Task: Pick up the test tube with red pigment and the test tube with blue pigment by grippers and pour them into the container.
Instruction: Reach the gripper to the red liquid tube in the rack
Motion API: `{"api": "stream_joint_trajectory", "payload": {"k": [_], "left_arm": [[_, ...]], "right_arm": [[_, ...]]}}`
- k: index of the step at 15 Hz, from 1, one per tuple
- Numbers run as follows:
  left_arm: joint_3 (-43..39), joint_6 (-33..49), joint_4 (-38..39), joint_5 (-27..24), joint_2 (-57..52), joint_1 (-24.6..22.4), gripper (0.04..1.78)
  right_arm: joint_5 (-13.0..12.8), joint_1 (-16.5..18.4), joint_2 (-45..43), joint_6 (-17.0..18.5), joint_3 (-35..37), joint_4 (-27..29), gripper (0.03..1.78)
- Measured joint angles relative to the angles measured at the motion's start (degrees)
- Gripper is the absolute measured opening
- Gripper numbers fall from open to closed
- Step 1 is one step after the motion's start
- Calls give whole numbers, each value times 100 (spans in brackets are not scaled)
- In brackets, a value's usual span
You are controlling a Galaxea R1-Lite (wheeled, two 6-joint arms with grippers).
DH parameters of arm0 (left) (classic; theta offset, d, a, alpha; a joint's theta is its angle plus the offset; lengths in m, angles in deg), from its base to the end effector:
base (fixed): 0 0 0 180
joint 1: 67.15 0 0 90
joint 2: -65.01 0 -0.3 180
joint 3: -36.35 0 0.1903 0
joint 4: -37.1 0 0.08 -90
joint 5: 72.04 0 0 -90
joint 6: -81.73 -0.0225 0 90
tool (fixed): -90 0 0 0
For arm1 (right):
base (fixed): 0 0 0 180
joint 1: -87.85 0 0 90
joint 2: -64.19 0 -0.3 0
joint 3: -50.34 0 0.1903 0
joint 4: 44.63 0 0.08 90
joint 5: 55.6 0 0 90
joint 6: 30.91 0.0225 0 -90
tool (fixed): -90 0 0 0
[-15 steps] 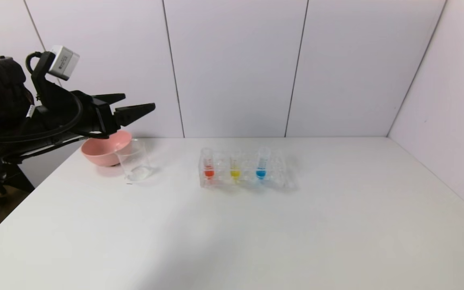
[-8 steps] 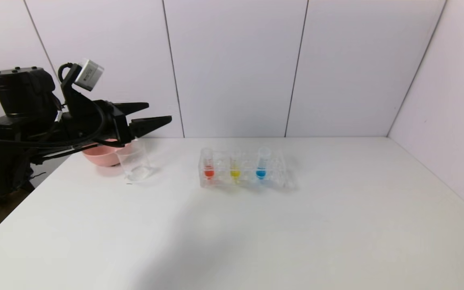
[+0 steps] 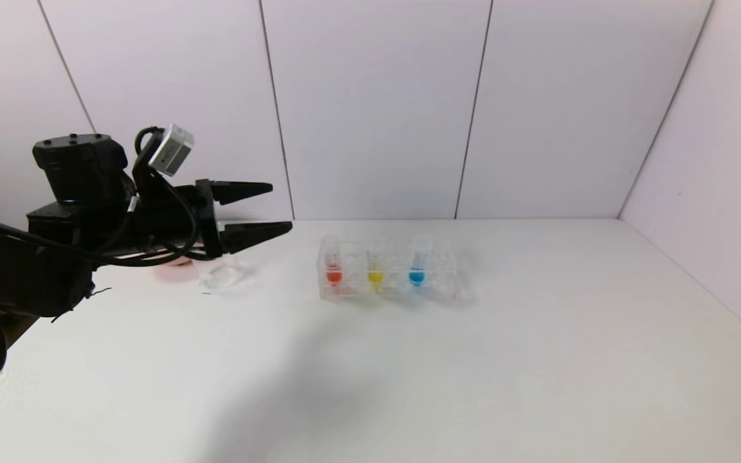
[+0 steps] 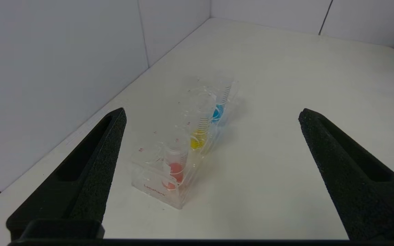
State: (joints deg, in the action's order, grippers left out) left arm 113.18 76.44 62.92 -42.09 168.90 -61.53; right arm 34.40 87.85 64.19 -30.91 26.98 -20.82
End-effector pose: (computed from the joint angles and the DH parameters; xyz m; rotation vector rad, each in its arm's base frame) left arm 0.3292 -0.0520 0.2027 0.0715 -0.0326 -1.1461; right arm -0.0228 0.0000 0.0747 0.0000 0.0079 0.0000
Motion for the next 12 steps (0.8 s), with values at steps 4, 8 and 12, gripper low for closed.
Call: {"api": "stream_joint_trajectory", "payload": {"k": [4,8,12], "left_arm": [[149,-7,12,-518,240,2,176],[334,0,282,-653,619,61,176],[521,28,428,-566,984,217,176]], "right_arm": [[0,0,0,0,0,0,178],[0,0,0,0,0,0,177],[0,0,0,0,0,0,177]]}}
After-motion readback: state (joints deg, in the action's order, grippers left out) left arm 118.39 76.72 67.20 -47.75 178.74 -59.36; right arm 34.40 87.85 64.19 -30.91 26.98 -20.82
